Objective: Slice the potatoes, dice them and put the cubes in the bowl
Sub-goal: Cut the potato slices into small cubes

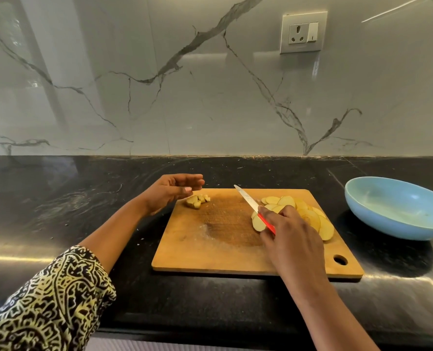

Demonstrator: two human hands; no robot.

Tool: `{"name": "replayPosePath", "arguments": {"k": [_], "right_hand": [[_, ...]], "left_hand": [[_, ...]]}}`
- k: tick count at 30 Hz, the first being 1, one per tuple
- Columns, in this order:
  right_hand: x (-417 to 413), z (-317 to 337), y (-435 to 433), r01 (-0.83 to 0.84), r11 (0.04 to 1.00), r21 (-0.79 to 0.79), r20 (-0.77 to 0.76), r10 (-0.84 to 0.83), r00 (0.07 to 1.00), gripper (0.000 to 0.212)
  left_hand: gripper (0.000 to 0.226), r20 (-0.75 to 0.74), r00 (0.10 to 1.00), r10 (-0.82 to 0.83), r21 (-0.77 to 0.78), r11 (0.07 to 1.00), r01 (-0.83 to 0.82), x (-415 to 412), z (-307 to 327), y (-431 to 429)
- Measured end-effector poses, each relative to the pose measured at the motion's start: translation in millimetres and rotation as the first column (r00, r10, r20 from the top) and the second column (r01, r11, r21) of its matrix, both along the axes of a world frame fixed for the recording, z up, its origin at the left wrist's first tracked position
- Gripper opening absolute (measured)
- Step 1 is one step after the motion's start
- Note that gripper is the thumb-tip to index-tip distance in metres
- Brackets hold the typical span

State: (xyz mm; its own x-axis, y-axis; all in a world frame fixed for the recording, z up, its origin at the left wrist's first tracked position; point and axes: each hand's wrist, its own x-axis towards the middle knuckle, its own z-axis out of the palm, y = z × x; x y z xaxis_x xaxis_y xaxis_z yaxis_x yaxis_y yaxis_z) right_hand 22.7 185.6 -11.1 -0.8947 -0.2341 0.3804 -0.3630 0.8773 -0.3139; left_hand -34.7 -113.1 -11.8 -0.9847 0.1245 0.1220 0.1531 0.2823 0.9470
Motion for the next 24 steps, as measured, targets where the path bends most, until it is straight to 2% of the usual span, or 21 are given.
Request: {"name": "replayPosePath", "arguments": {"k": [2,4,6,8,9,11,13,16,20,24], "right_hand": [[0.2,0.5,0.6,0.004,1.0,-0.006,-0.001,-0.004,1.0,0.054],[-0.1,0.8,1.0,0.008,1.0,-0.009,0.003,-0.008,1.0,0.054],[0.0,0.4,0.6,0.005,1.0,-0.003,0.001,-0.005,1.0,0.054],[0.7,0.1,0.3,0.0,1.0,-0.001,-0.003,0.0,1.0,0.054],[0.8,0.0,0.2,-0.003,1.0,-0.003,-0.001,0.003,1.0,0.054],[0.7,0.3,0.1,-0.006,1.0,-0.003,0.004,0.006,1.0,0.055],[0.6,0.5,-0.3,-0.006,1.0,0.002,0.001,0.006,1.0,0.054],[0.5,0.1,-0.7,-0.008,1.0,-0.012,-0.003,0.008,1.0,0.054],[-3.5,2.1,6.6,0.007,0.999,-0.051,-0.025,-0.008,1.0,0.054],[-9.3,3.4,22.7,0.04,0.996,-0.083,-0.068,-0.046,0.997,0.054]], "left_hand": [[0.039,-0.069,0.996,0.054,0.08,0.996,-0.049,0.7,3.1,1.3],[0.038,-0.137,0.983,0.119,0.059,0.992,-0.111,3.4,7.8,-0.4],[0.039,-0.167,0.978,0.123,-0.209,0.965,-0.157,5.3,9.1,-7.3],[0.042,-0.037,0.997,0.064,-0.522,0.85,-0.074,6.1,6.2,-15.3],[0.043,0.042,0.998,0.054,-0.595,0.803,-0.018,7.3,4.8,-16.6],[0.042,0.096,0.994,0.048,-0.626,0.78,0.023,9.7,3.6,-12.8],[0.042,0.086,0.995,0.05,-0.658,0.752,0.019,9.2,2.4,-5.1],[0.051,0.044,0.996,0.072,-0.751,0.66,-0.015,4.2,-1.7,3.7],[0.054,-0.095,0.989,0.114,-0.716,0.683,-0.147,3.1,-3.8,2.8],[0.057,-0.143,0.981,0.128,-0.431,0.885,-0.178,6.9,-1.9,5.8]]}}
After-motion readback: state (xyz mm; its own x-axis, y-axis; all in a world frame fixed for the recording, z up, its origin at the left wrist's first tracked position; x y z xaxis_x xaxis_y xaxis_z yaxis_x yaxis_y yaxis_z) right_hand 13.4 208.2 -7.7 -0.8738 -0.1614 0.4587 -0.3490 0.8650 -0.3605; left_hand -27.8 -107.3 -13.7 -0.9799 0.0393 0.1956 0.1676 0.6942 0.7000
